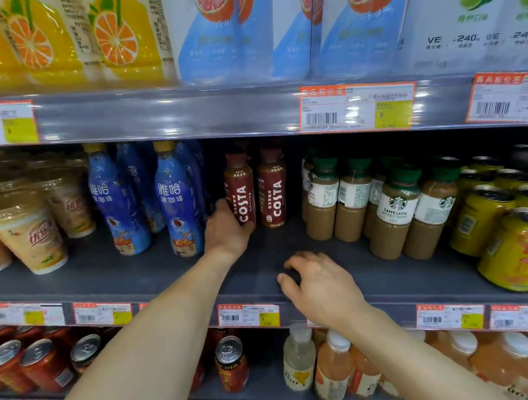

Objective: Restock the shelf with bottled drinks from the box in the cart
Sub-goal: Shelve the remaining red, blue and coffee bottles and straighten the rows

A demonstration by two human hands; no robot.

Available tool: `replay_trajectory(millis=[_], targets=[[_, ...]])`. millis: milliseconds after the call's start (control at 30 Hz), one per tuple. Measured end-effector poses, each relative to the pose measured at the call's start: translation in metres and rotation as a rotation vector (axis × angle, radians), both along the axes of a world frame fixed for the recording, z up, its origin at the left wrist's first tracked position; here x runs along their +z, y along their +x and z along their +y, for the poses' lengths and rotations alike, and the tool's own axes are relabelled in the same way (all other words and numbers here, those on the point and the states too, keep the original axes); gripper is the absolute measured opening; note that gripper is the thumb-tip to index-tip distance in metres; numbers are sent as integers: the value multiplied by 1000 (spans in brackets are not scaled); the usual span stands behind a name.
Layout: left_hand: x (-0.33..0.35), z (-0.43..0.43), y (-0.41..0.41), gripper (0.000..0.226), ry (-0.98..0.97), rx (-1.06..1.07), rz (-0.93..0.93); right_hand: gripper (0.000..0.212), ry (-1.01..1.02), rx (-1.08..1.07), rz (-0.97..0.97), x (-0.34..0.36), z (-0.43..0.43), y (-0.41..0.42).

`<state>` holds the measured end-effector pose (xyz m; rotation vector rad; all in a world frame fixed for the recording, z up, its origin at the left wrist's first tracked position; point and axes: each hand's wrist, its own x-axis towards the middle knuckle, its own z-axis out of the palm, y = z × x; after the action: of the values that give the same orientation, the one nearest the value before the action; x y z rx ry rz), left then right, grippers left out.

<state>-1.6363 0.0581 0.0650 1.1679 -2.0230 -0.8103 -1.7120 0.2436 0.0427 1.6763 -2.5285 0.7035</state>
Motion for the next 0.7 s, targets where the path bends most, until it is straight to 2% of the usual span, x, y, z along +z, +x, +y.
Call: replay_trajectory(millis=[533, 700], targets=[[-8, -11, -5, 59, 2, -9, 21, 37, -12, -23, 5, 2, 1, 4], [-5, -3, -10, 83, 78, 48, 49, 36, -14, -23, 10, 3, 2, 4]])
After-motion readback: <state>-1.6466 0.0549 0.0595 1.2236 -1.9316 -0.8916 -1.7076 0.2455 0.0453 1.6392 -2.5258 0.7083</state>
